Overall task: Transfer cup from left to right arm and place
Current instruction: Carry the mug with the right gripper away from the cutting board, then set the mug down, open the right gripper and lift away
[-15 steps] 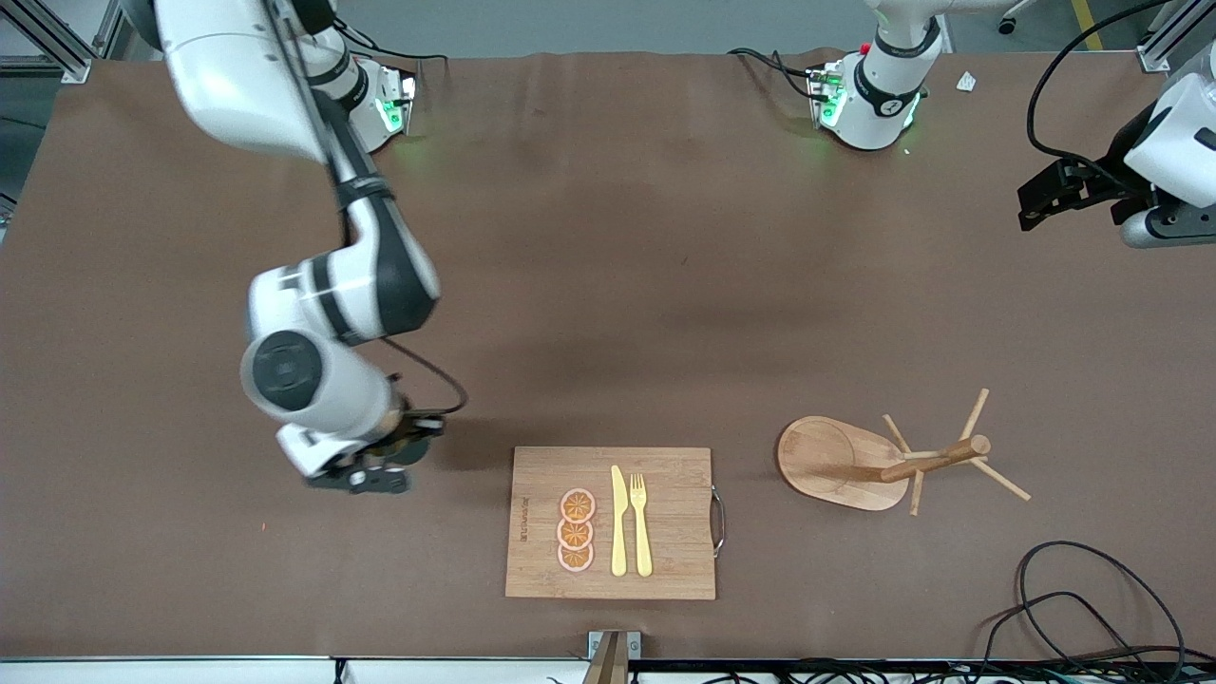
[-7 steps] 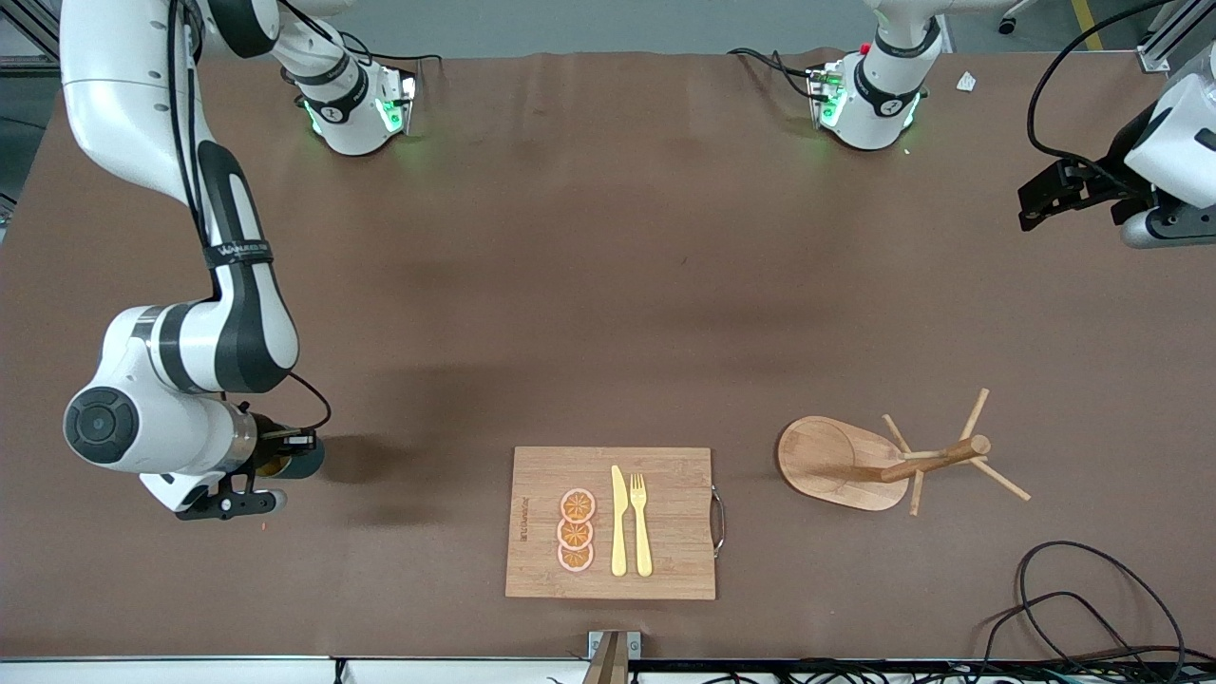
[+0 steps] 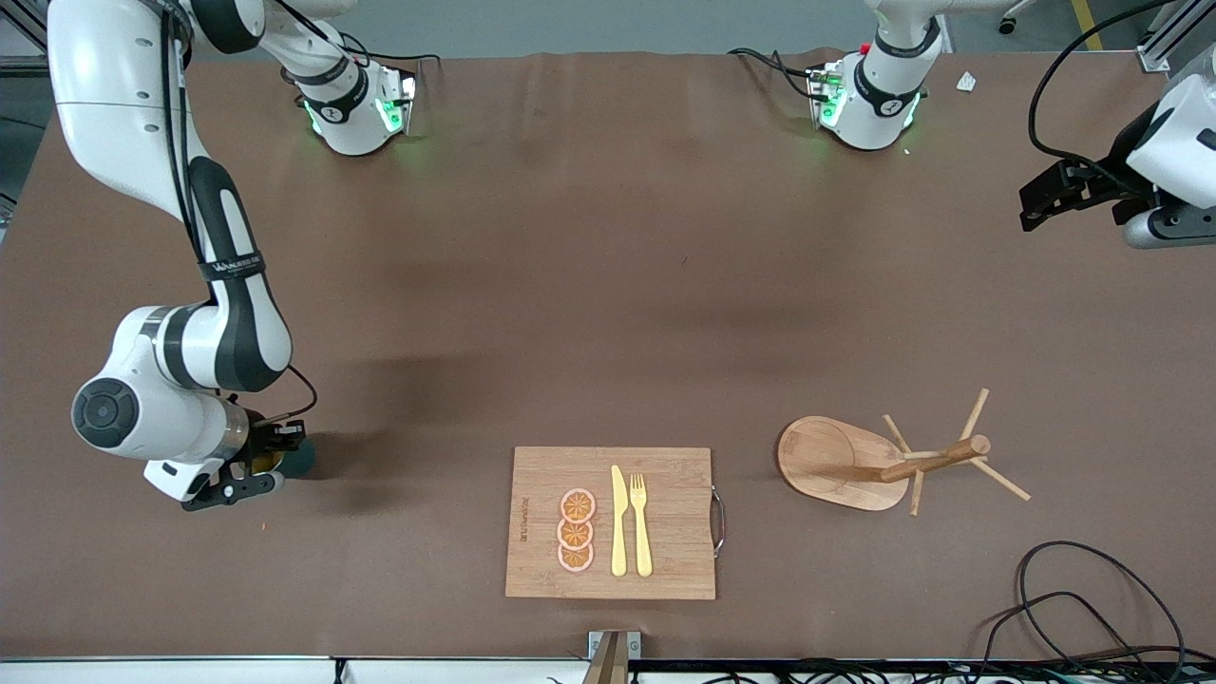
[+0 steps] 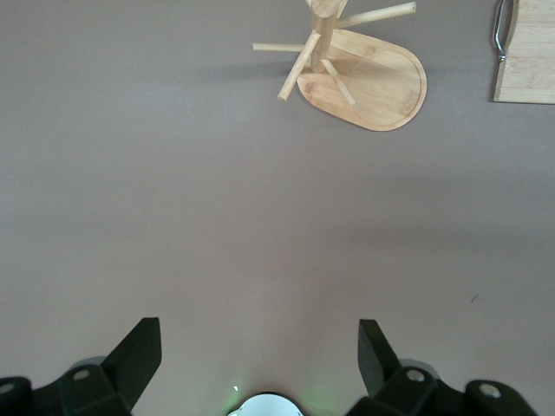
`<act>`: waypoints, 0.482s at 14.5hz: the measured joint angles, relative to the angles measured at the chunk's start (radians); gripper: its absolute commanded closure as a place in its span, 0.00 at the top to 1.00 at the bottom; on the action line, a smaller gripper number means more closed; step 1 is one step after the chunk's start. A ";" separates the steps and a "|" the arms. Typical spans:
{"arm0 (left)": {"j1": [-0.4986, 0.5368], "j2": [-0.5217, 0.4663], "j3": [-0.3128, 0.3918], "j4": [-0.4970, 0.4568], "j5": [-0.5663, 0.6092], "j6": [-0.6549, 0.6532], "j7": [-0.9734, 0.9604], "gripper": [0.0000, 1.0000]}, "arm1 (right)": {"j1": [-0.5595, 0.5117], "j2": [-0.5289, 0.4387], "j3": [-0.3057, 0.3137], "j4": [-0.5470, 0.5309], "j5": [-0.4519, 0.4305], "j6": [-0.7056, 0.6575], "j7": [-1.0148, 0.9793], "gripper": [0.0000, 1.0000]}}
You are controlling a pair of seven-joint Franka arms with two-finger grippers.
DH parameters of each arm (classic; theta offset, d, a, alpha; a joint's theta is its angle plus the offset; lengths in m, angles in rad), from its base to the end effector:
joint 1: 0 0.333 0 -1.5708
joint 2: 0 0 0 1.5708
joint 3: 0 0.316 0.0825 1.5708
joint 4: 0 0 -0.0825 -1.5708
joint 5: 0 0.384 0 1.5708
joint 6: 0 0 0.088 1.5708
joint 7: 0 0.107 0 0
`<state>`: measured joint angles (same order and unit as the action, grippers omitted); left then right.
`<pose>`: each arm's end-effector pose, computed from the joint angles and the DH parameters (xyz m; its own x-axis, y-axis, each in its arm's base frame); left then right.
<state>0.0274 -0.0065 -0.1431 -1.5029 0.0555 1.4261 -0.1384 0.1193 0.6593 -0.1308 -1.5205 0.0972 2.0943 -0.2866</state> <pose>0.5347 -0.0558 0.6476 0.9976 0.0308 -0.0616 0.0267 -0.9975 -0.0654 0.6998 0.0106 0.2690 0.9666 0.2447 -0.0758 0.2437 -0.9696 -0.0224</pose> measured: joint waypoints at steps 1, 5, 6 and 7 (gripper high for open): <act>-0.001 0.000 0.000 0.000 0.000 0.000 0.000 1.00 | 0.000 -0.002 0.002 0.000 0.000 0.000 -0.001 0.27; -0.001 0.000 -0.005 0.001 0.000 0.000 0.000 1.00 | 0.000 -0.007 0.005 0.000 0.000 0.000 0.000 1.00; -0.001 0.000 -0.005 0.001 0.000 0.000 0.000 1.00 | 0.000 -0.010 0.005 0.001 0.000 0.000 0.000 1.00; -0.001 0.000 -0.005 0.001 0.000 0.000 0.000 1.00 | 0.000 -0.014 0.005 0.006 0.000 0.000 0.000 1.00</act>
<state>0.0260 -0.0065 -0.1485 -1.5018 0.0555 1.4261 -0.1381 0.1193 0.6452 -0.1262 -1.5143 0.0972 2.0947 -0.2869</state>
